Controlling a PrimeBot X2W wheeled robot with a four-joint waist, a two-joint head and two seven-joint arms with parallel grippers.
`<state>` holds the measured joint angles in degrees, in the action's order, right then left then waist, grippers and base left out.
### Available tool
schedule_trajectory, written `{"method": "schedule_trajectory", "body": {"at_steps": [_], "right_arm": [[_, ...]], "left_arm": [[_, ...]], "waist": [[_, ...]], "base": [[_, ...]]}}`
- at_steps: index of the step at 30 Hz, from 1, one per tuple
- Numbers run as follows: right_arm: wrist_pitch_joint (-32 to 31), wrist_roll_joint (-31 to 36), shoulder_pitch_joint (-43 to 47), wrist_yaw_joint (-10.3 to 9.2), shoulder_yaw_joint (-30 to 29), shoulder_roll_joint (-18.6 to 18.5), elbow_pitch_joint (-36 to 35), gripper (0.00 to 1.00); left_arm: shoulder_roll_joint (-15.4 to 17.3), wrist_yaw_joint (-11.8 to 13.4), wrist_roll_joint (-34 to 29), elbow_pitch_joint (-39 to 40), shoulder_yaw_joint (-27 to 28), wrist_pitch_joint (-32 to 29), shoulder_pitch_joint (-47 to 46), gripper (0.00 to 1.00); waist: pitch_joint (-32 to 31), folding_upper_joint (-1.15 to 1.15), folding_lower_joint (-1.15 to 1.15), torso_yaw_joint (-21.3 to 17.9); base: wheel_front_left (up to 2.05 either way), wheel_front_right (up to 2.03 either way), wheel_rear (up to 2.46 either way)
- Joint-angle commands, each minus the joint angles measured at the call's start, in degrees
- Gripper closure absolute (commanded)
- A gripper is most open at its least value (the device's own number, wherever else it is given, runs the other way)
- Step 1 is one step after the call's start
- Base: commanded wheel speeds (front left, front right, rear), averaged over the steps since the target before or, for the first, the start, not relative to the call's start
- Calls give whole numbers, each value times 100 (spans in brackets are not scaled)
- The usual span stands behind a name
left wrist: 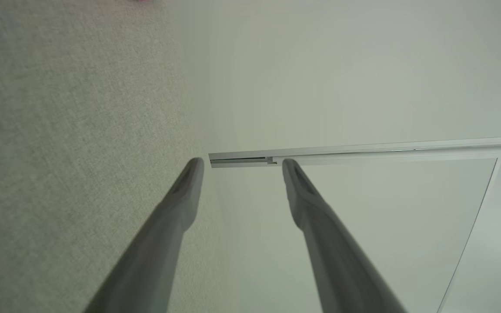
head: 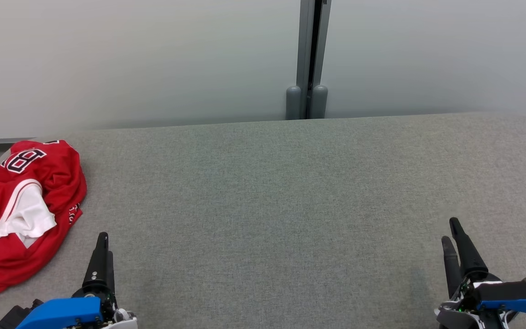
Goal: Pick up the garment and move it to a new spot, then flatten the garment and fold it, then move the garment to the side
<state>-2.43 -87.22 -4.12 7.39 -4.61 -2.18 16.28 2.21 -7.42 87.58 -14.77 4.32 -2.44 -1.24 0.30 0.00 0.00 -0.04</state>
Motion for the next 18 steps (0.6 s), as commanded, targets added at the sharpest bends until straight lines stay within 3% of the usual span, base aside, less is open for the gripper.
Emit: {"method": "schedule_trajectory", "body": {"at_steps": [1,18], "right_arm": [[44,137,-15,7,-22,-26,-128,0],[443,2316,83,9,-10,-41,-677,0]], "left_arm": [[45,1,-127,129,-30,44,-50,0],[55,355,-2275,705,-383,445,23,0]], "waist": [[1,0,0,0],[6,0,0,4]], "base": [[0,0,0],[0,0,0]]}}
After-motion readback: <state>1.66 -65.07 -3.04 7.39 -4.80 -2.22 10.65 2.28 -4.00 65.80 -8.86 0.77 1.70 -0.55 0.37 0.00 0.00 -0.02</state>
